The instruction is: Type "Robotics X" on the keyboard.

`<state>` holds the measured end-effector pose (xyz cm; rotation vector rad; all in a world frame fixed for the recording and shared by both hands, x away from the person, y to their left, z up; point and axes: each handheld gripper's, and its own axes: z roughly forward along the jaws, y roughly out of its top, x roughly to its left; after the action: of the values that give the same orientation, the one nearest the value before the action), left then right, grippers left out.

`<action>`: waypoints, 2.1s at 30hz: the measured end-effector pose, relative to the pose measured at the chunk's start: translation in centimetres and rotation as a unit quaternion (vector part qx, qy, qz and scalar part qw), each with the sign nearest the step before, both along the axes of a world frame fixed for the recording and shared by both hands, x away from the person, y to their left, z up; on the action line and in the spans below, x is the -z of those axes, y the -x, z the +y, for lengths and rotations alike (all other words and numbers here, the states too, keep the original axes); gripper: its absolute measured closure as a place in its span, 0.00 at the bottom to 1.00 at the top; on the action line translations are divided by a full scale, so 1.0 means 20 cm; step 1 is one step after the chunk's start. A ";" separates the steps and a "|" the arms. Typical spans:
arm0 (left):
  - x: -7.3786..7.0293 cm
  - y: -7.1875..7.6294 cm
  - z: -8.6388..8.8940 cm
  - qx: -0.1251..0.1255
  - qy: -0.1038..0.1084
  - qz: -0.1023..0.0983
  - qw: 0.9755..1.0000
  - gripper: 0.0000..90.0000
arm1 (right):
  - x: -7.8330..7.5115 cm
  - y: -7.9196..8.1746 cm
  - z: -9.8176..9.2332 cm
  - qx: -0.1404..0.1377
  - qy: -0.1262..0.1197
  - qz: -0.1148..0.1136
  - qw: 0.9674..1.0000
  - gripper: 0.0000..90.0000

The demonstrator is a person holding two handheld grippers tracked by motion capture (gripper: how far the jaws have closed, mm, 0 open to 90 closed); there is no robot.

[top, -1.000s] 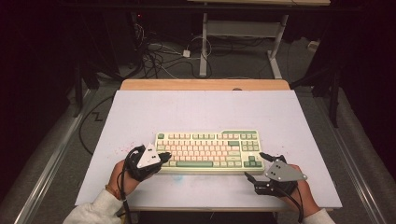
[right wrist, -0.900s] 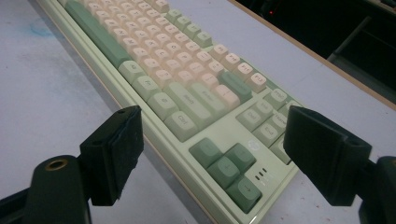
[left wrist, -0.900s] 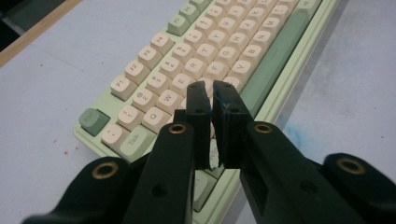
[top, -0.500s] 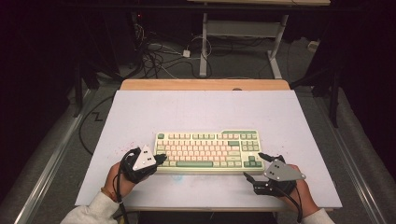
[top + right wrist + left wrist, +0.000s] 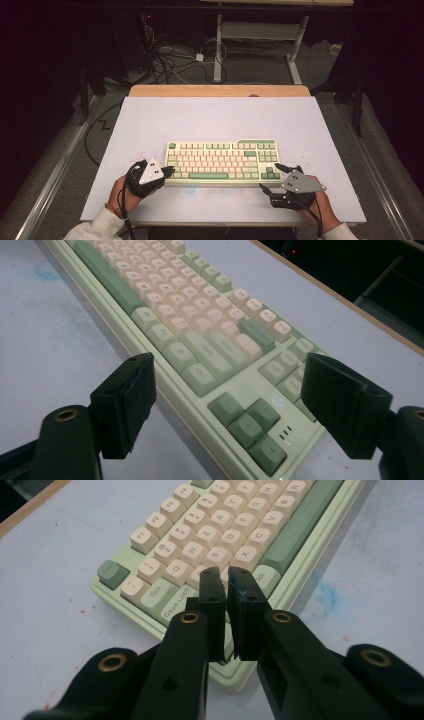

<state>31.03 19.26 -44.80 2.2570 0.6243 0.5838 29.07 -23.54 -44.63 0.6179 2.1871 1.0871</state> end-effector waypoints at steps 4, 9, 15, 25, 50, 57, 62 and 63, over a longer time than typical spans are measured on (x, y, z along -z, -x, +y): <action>0.01 0.01 0.02 -0.007 0.001 0.001 1.000 0.91 | -0.02 -0.01 0.03 -0.010 -0.009 0.006 1.000 0.34; 0.02 0.02 0.04 -0.012 0.003 0.001 1.000 0.91 | -0.04 -0.03 0.09 -0.024 -0.003 0.010 1.000 0.52; 0.03 0.03 0.06 -0.016 0.003 -0.004 1.000 0.88 | -0.05 -0.07 0.17 -0.045 -0.002 0.034 0.998 0.80; 0.03 0.04 0.05 -0.014 0.004 -0.001 1.000 0.82 | -0.09 -0.13 0.30 -0.074 -0.013 0.058 0.995 1.00; 0.04 0.04 0.05 -0.037 0.021 -0.019 0.999 0.21 | -0.03 -0.22 0.54 -0.109 0.022 0.073 0.991 1.00; 0.04 0.04 0.05 -0.038 0.022 -0.021 0.999 0.20 | 0.00 -0.24 0.58 -0.107 0.031 0.076 0.991 1.00; 0.04 0.04 0.05 -0.037 0.024 -0.020 0.999 0.20 | 0.01 -0.25 0.61 -0.106 0.037 0.080 0.990 1.00; 0.04 0.04 0.05 -0.037 0.024 -0.021 0.999 0.20 | 0.02 -0.25 0.62 -0.108 0.039 0.080 0.990 1.00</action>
<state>30.20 20.26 -45.64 2.1799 0.6971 0.6444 34.06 -11.23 -44.96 0.4547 2.4689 1.0856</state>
